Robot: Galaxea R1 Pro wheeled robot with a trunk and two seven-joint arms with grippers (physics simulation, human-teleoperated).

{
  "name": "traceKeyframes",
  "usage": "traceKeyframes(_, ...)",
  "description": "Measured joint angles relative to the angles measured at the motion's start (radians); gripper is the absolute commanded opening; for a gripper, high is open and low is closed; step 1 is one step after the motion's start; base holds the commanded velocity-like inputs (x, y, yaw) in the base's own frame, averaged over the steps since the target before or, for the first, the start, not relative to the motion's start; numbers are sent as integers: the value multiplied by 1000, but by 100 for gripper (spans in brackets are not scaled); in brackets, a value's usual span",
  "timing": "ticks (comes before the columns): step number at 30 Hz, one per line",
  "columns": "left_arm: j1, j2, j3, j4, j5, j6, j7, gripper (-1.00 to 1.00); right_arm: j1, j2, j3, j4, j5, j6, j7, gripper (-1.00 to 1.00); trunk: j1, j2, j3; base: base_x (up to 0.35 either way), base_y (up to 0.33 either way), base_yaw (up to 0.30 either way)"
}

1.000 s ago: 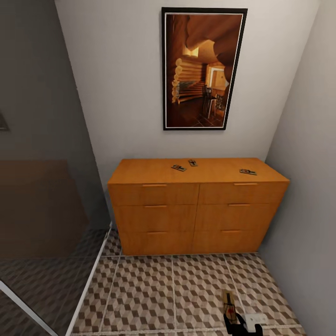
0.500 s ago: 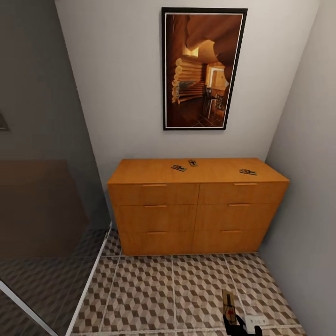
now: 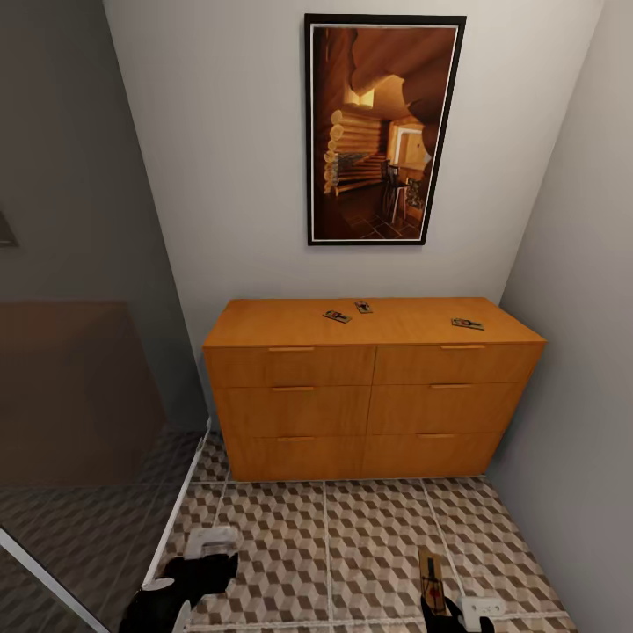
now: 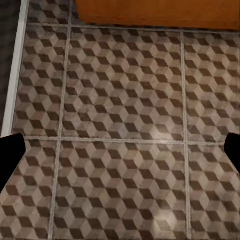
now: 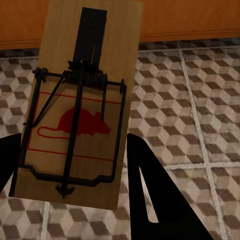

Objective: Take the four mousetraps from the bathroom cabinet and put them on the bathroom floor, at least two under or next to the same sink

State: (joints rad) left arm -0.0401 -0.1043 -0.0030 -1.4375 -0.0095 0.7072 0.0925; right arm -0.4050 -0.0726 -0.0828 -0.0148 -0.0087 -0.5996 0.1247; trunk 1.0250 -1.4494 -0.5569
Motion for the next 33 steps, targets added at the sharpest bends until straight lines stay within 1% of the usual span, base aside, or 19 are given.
traceKeyframes(4, -94, -14, -25, -53, 0, 127, -1, 100, 0, 2, 1, 0, 0, 0, 1, -100, 0, 0, 0, 0, 0, 0)
traceKeyframes(7, -196, -27, -34, -66, 0, 220, 0, 100, 0, 2, 1, 0, 0, 0, 3, -100, 0, 0, 0, 0, 0, 0)
traceKeyframes(8, -221, -29, -35, -68, 0, 233, 1, 100, 0, 2, 1, 0, 0, 0, 3, -100, 0, 0, 0, 0, 0, 0)
traceKeyframes(9, -267, -32, -37, -68, 1, 251, 2, 100, 0, 2, 1, 0, 0, 0, 3, -100, 0, 0, 0, 0, 0, 0)
traceKeyframes(11, -323, -34, -39, -64, 2, 264, 3, 100, 0, 2, 1, -1, 0, 0, 3, -100, 0, 0, 0, 0, 0, 0)
traceKeyframes(12, -379, -36, -40, -54, 4, 274, 3, 100, 0, 1, 1, 0, 0, 0, 3, -100, 0, 0, 0, 0, 0, 0)
traceKeyframes(14, -446, -38, -42, -34, 5, 281, 3, 100, 0, 1, 1, -1, 0, 0, 3, -100, 0, 0, 0, 0, 0, 0)
traceKeyframes(15, -507, -40, -42, -8, 6, 286, 4, 100, 0, 1, 1, -1, 0, 0, 3, -100, 0, 0, 0, 0, 0, 0)
traceKeyframes(17, -573, -41, -43, 22, 7, 290, 5, 100, 1, 1, 1, -1, 0, 0, 3, -100, 0, 0, 0, 0, 0, 0)
traceKeyframes(18, -627, -42, -43, 51, 8, 292, 5, 100, 1, 2, 1, -1, 0, 0, 3, -100, 0, 0, 0, 0, 0, 0)
traceKeyframes(20, -685, -43, -43, 81, 9, 294, 5, 100, 1, 2, 1, -1, 0, 0, 3, -100, 0, 0, 0, 0, 0, 0)
traceKeyframes(21, -737, -44, -43, 111, 9, 295, 5, 100, 1, 2, 1, -1, 0, 1, 3, -100, 0, 0, 0, 0, 0, 0)
traceKeyframes(22, -766, -44, -43, 129, 10, 295, 5, 100, 1, 2, 1, -1, 0, 1, 3, -100, 0, 0, 0, 0, 0, 0)
traceKeyframes(23, -816, -45, -43, 166, 10, 296, 5, 100, 1, 2, 1, -1, 0, 2, 4, -100, 0, 0, 0, 0, 0, 0)
traceKeyframes(24, -843, -45, -43, 187, 10, 296, 5, 100, 1, 2, 1, -1, 0, 4, 4, -100, 0, 0, 0, 0, 0, 0)
traceKeyframes(27, -963, -46, -43, 287, 10, 295, 7, 100, 1, 3, 1, -1, 0, 22, 3, -100, 0, 0, 0, 0, 0, 0)
traceKeyframes(29, -1022, -46, -43, 322, 10, 295, 7, 100, 1, 3, 1, -1, 1, 31, 2, -100, 0, 0, 0, 0, 0, 0)
traceKeyframes(31, -1057, -46, -43, 329, 10, 295, 8, 100, 1, 4, 1, -1, 1, 37, 1, -100, 0, 0, 0, 0, 0, 0)
traceKeyframes(33, -1071, -46, -44, 321, 10, 296, 8, 100, 1, 4, 1, -1, 1, 38, 1, -100, 0, 0, 0, 0, 0, 0)
